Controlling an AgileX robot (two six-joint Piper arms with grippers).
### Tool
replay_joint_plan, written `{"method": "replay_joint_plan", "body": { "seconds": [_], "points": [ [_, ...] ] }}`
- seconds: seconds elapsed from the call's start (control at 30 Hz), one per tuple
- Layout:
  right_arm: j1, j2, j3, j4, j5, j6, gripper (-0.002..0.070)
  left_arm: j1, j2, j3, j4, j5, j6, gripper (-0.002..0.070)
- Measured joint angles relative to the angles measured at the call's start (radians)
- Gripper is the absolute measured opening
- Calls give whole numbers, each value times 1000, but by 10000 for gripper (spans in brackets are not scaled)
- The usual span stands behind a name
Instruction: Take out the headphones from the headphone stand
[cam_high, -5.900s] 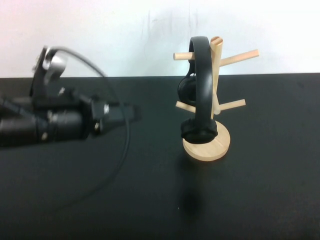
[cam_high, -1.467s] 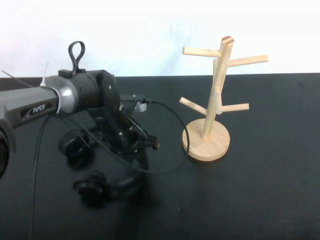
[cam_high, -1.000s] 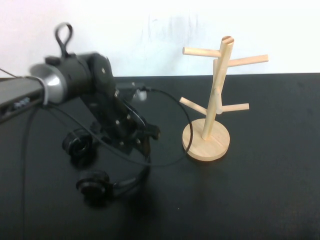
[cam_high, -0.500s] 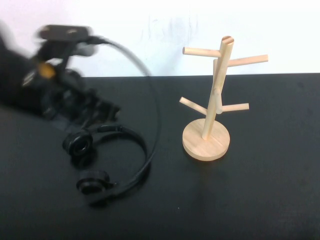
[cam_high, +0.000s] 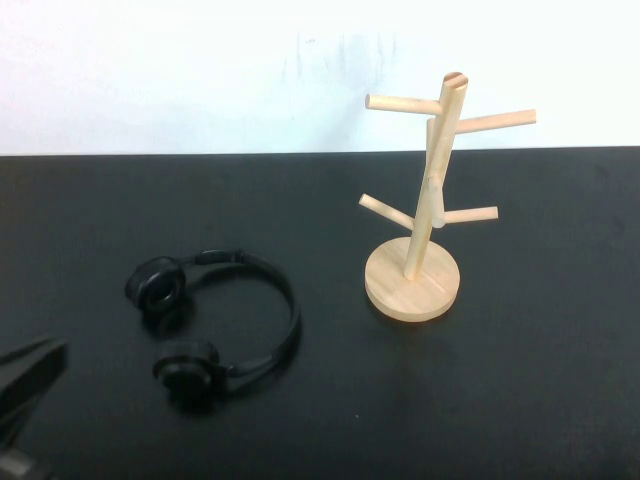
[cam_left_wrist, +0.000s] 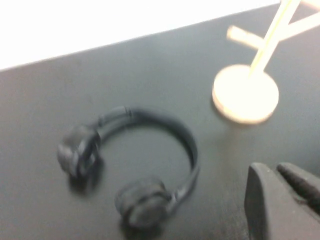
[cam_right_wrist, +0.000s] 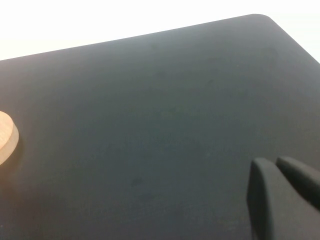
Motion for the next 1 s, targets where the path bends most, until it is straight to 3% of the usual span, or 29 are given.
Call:
{"method": "replay_joint_plan", "body": {
  "seconds": [0.3,0.63,0.73,0.9,1.0],
  "points": [
    [0,0,0,0,0,0,-6,0,-466,248,18,-179,-15,-3],
    [0,3,0,0,0,0,-6,12,-472,544,12,-516,-14,-3],
    [0,3,0,0,0,0,-6,98,-470,584,-44,-566,7,-3],
    [0,3,0,0,0,0,-6,294,-469,587,-66,-502,7,-3],
    [0,3,0,0,0,0,-6,337,-478,587,-59,-393,3,-3]
  ]
}}
